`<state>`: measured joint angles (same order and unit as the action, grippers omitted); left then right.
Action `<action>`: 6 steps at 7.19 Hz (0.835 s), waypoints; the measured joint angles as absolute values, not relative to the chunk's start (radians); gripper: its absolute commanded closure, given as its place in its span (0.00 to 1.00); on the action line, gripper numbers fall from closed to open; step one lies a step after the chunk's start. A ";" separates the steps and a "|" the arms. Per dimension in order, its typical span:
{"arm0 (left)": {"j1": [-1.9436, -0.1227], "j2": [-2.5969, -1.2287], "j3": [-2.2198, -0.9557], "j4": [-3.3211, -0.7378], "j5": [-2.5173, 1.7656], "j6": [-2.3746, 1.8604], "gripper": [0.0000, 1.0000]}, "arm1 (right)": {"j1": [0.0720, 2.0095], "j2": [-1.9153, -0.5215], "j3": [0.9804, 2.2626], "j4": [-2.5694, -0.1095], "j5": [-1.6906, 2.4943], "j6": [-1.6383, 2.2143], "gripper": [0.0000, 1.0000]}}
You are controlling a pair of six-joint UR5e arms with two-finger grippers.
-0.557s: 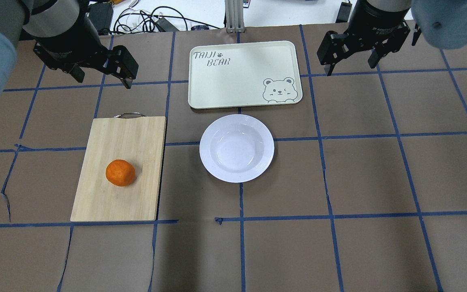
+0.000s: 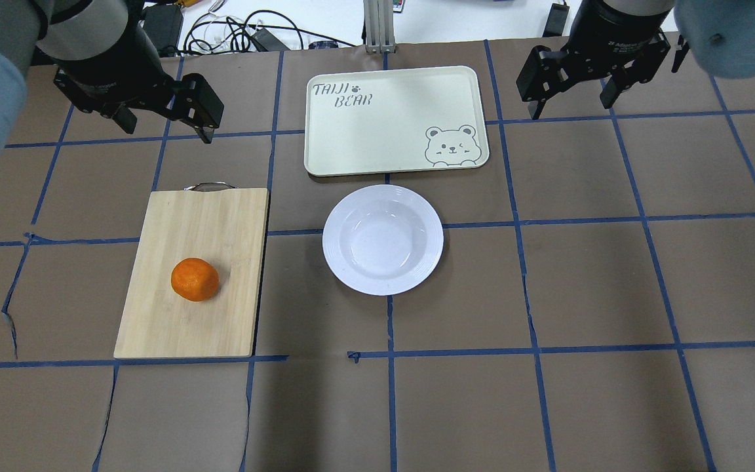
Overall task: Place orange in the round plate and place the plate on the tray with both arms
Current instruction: 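Move the left gripper forward above the orange on the bamboo board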
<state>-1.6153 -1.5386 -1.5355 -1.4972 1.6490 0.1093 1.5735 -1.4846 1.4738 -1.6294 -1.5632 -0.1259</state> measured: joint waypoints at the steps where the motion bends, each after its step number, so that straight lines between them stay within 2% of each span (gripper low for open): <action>1: -1.615 -1.539 -1.535 -1.497 1.649 0.109 0.00 | 1.572 -1.485 1.475 -1.629 -1.564 -0.126 0.00; 6: -1.610 -1.540 -1.535 -1.523 1.626 0.040 0.00 | 1.572 -1.485 1.470 -1.637 -1.575 -0.128 0.00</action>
<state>-1.6096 -1.5399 -1.5355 -1.5232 1.6260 0.0404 1.5716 -1.4849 1.4704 -1.6372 -1.5749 -0.1281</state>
